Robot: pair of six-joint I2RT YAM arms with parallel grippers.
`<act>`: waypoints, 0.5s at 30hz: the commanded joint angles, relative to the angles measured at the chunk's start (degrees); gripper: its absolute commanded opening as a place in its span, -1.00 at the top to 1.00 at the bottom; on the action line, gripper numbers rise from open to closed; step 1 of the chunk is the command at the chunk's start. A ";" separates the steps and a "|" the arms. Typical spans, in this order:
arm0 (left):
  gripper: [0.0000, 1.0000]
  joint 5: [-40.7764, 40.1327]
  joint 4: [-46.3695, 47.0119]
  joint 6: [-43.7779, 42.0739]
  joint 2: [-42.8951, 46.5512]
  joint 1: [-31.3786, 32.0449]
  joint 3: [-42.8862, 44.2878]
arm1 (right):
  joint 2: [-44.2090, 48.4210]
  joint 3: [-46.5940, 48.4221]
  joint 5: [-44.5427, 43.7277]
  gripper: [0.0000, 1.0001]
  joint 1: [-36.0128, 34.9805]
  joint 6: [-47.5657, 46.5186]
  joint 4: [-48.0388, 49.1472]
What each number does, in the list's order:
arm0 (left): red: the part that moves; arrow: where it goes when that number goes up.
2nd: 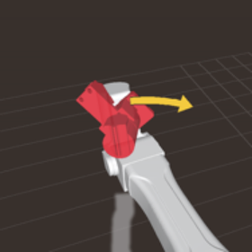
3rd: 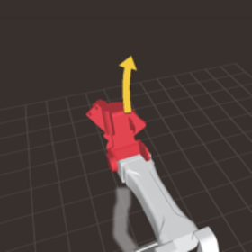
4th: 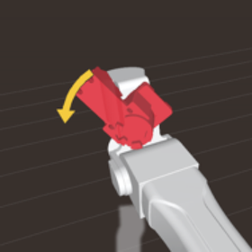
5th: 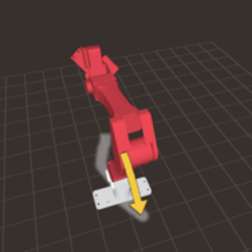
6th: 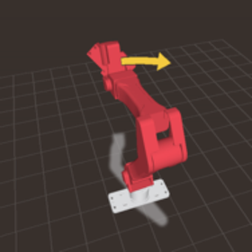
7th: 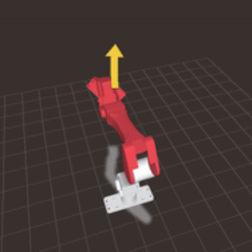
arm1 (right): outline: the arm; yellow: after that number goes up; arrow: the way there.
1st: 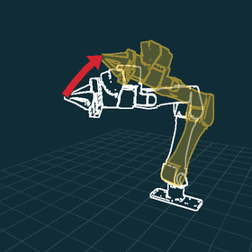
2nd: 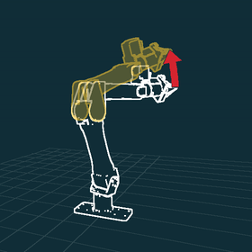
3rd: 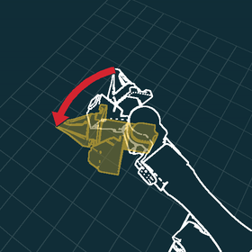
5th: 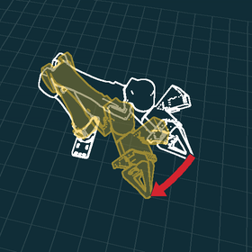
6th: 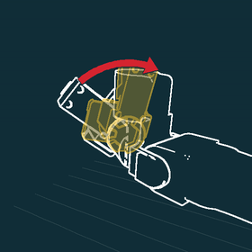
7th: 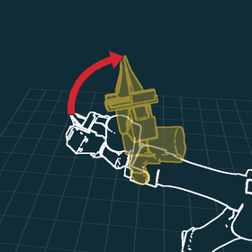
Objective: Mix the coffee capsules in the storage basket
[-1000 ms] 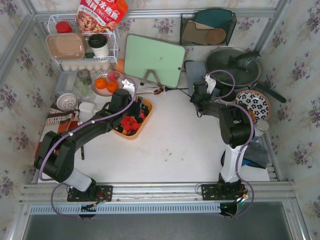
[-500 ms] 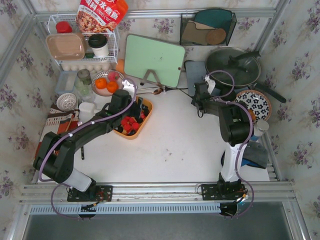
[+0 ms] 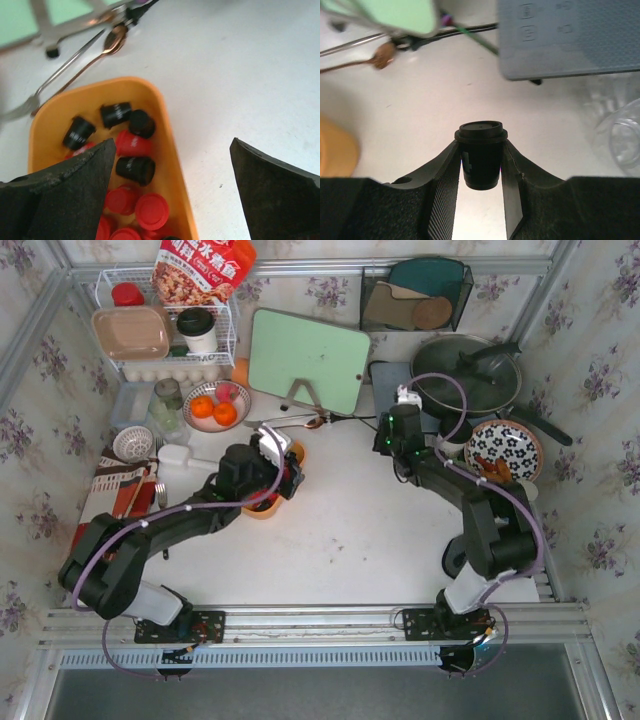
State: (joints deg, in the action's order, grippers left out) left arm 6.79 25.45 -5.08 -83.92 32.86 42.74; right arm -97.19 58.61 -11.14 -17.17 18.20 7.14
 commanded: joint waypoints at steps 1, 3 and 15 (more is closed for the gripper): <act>-0.98 11.24 19.21 -13.59 -0.15 2.33 -4.63 | 6.83 -3.81 7.46 0.40 -2.98 -2.02 1.75; -0.98 13.00 25.21 -18.08 -0.74 3.58 -6.42 | 10.05 -5.75 9.66 0.40 -4.81 -1.82 1.63; -0.98 20.40 31.50 -31.00 -2.95 10.64 -6.97 | 26.76 -14.88 19.27 0.40 -12.52 3.04 0.68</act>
State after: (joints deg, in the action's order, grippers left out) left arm 24.12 53.15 -31.31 -86.48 42.00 34.50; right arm -73.45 45.04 4.10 -28.45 18.79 7.29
